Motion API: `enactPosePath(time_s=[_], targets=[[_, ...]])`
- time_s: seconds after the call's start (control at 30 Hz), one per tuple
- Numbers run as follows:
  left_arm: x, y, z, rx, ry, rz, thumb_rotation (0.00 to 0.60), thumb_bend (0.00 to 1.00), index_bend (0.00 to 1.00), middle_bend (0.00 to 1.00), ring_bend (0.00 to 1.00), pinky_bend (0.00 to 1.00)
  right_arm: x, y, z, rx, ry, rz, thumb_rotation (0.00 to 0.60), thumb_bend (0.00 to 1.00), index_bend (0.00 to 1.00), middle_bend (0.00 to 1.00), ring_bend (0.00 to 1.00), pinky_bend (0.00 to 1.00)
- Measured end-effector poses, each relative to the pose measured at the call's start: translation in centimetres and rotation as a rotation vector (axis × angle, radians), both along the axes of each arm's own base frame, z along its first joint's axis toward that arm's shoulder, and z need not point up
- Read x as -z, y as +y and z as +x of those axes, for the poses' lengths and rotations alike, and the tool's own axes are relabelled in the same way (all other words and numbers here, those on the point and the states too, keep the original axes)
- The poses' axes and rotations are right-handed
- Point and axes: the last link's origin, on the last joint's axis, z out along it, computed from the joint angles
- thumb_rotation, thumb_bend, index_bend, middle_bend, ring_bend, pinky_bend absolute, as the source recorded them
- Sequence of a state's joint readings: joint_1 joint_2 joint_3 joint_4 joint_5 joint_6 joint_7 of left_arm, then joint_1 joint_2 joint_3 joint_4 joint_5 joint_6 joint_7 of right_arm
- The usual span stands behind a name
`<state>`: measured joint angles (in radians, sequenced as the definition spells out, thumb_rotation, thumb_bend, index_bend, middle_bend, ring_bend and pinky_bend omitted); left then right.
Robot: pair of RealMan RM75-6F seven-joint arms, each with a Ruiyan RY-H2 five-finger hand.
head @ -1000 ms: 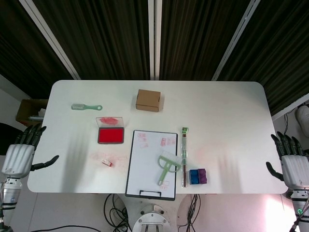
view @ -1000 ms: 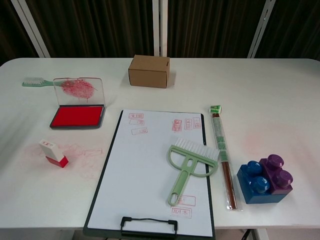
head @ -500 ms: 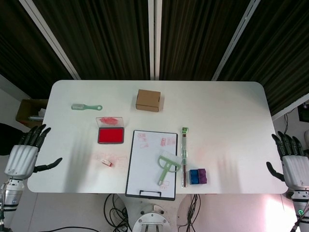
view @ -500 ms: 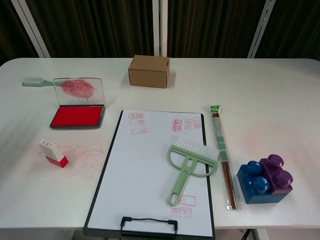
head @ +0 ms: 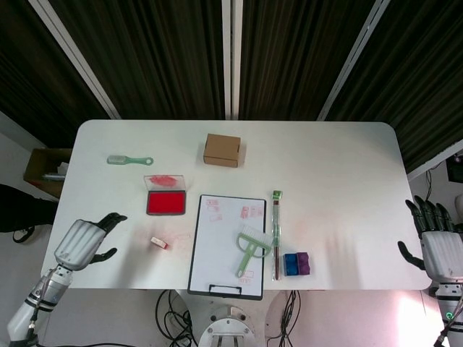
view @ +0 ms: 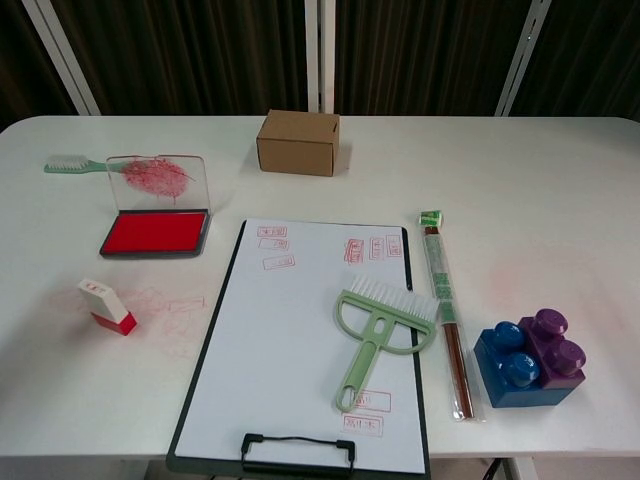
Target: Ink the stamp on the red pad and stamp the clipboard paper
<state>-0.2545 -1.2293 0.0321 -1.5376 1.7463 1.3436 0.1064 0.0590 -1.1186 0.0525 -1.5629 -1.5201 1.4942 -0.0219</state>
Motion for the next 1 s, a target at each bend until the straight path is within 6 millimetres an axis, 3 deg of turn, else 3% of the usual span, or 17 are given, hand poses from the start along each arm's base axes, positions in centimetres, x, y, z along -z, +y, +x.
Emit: enactPosePath(time_s=[0.4, 0.7, 1.0], targets=[[6.0, 1.8, 1.1, 0.066, 0.111, -0.169, 0.6, 0.17, 0.28, 0.28, 0.88, 0.91, -0.4, 0.2, -0.2, 0.007, 0.001, -0.013, 0.6, 0.22, 0.0, 0.0, 0.0, 0.0], [8.4, 2.5, 1.2, 0.134, 0.151, -0.184, 0.6, 0.18, 0.35, 0.35, 0.91, 0.92, -0.2, 0.2, -0.3, 0.007, 0.006, -0.008, 0.6, 0.23, 0.0, 0.0, 0.0, 0.0], [8.9, 3.4, 1.7, 0.145, 0.125, -0.185, 0.6, 0.22, 0.42, 0.42, 0.93, 0.94, -0.1, 0.0, -0.4, 0.018, 0.01, -0.005, 0.6, 0.23, 0.0, 0.0, 0.0, 0.0]])
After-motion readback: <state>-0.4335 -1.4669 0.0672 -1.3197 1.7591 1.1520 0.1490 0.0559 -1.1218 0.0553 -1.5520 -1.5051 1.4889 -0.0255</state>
